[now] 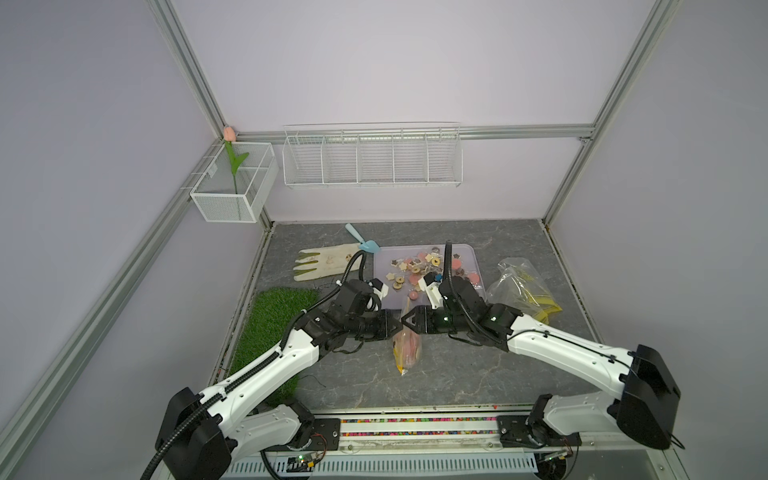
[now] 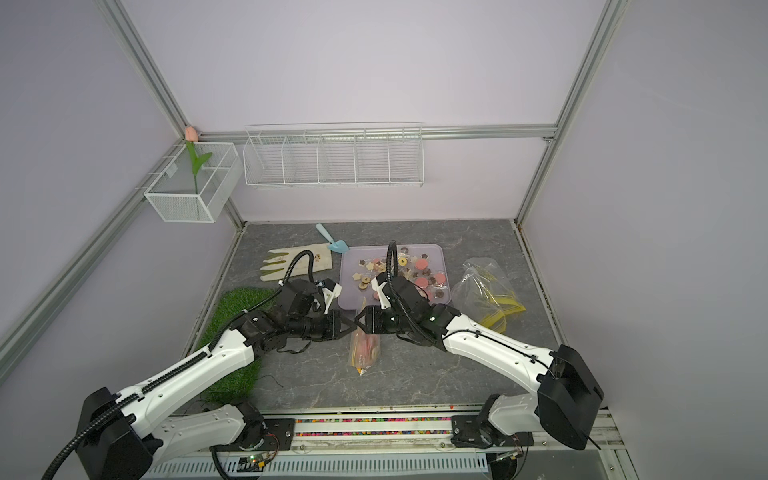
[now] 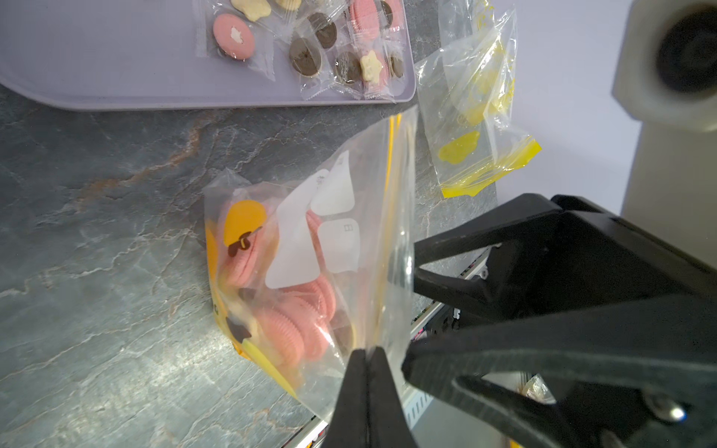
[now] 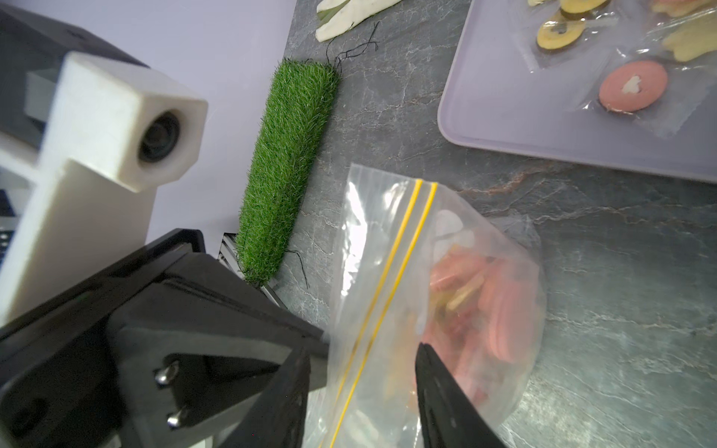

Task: Pour cookies out of the ziploc bag
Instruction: Open the ziploc bag at the center of the board.

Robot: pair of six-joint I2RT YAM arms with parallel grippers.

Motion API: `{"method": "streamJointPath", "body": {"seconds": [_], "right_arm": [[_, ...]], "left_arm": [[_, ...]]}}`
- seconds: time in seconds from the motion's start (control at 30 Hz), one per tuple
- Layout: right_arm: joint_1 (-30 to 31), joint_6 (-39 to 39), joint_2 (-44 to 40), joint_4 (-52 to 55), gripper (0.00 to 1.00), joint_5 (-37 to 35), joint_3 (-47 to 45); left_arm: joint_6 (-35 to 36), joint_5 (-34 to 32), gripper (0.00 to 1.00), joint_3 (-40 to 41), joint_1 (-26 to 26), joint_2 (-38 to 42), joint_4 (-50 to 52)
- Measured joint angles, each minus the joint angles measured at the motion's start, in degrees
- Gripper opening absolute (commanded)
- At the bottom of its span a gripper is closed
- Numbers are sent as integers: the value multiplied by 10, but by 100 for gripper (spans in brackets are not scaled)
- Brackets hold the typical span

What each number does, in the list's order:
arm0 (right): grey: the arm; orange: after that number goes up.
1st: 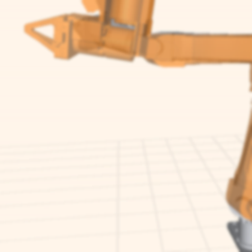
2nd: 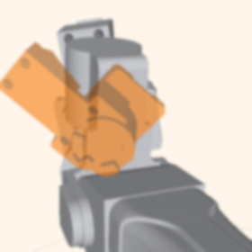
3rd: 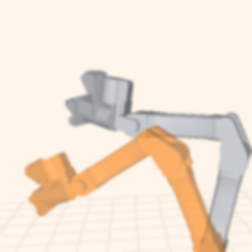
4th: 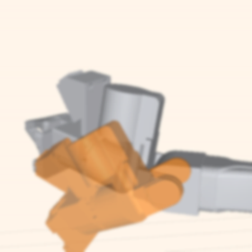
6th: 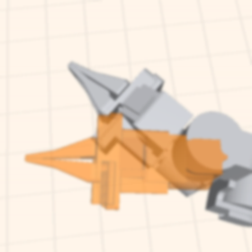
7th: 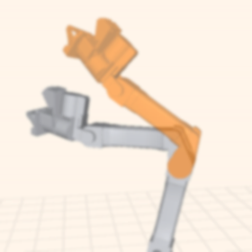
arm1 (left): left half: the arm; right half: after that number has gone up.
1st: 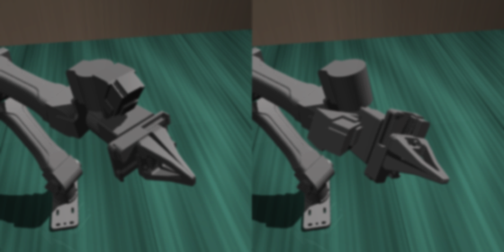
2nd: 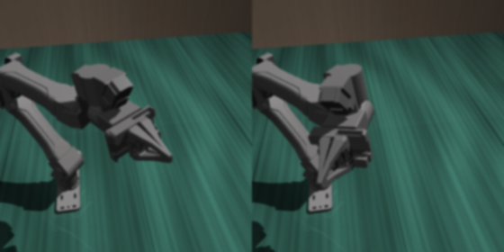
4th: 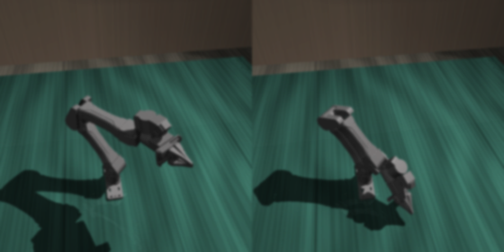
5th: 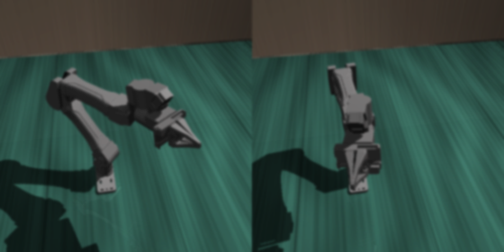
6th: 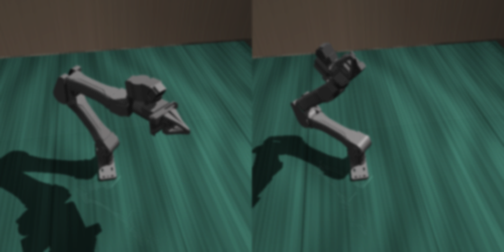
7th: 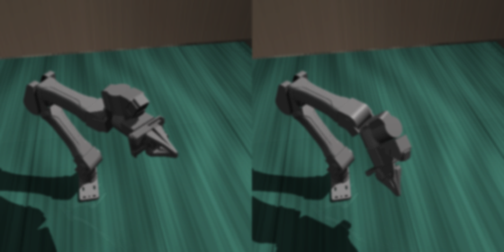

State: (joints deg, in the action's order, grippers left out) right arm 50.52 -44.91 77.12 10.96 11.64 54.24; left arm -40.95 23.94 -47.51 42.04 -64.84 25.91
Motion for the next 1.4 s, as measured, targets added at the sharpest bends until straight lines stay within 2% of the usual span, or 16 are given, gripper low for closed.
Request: {"method": "streamJointPath", "body": {"seconds": [0.63,1.0,1.1,1.13,1.23,1.4], "right_arm": [[0,1,26,10,28,-4,12],[2,0,26,6,9,4,14],[2,-3,26,3,7,6,14],[2,-3,26,3,7,7,14],[2,-3,26,-1,6,8,12],[2,-3,26,-14,7,13,8]], "left_arm": [[0,-1,0,-3,2,0,5],[0,-1,0,-3,3,-8,5],[0,-1,0,-3,3,-9,5],[0,-1,1,-3,3,-10,5],[0,-1,12,-3,3,-12,3],[-3,-1,13,-3,3,-17,1]]}}
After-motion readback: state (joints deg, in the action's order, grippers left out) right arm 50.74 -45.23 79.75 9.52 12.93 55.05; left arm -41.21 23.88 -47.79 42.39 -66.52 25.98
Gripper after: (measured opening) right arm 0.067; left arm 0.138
